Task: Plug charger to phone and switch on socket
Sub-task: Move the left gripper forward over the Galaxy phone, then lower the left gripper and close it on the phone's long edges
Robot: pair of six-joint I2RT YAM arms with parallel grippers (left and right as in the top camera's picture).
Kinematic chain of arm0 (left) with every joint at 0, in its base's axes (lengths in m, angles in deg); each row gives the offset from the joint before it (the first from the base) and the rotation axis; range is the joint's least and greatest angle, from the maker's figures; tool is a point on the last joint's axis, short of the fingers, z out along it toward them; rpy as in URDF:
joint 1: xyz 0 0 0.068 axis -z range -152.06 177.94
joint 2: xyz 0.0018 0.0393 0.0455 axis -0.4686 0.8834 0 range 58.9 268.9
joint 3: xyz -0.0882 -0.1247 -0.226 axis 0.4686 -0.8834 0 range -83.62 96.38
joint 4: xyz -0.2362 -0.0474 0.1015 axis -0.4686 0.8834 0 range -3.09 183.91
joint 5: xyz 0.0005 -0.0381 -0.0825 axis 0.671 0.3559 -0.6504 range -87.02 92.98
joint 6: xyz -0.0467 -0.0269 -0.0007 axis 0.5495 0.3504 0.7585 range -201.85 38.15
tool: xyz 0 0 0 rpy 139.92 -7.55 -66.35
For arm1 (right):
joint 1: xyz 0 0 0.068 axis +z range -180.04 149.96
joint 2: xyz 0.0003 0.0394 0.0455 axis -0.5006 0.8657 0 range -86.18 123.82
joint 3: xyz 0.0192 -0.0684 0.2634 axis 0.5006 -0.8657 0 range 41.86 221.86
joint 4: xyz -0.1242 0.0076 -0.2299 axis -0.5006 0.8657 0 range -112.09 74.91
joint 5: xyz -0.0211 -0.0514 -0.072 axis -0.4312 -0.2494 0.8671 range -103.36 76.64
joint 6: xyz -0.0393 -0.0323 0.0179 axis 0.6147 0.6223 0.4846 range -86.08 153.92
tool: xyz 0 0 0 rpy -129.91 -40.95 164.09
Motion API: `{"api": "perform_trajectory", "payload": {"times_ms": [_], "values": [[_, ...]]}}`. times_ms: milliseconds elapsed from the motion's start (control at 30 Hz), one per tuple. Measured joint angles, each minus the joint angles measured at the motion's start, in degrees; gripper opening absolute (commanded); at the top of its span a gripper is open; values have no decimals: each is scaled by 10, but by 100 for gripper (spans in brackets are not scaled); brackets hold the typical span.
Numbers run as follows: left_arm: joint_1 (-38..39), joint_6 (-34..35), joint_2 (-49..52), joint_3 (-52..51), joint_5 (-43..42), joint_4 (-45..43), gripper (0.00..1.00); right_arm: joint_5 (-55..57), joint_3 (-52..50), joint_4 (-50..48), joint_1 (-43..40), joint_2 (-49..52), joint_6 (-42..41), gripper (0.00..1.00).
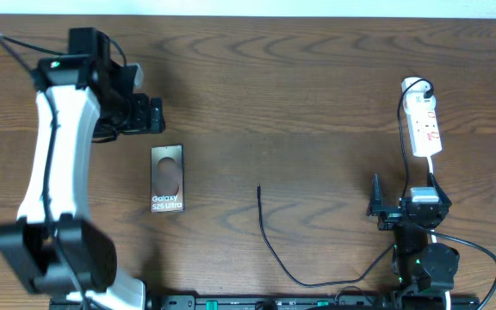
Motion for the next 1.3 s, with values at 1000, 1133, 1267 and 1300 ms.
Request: {"api": "perform_trajectory", "payload": {"times_ms": [1000,1133,1267,1300], "values": [[12,11,147,0,18,-6,99,0,0,0,0,0,0,99],[33,18,147,0,37,-4,98,0,0,0,0,0,0,99],[49,20,147,0,44,-1,99,0,0,0,0,0,0,99],[52,20,147,0,45,-1,99,0,0,0,0,0,0,99]]}}
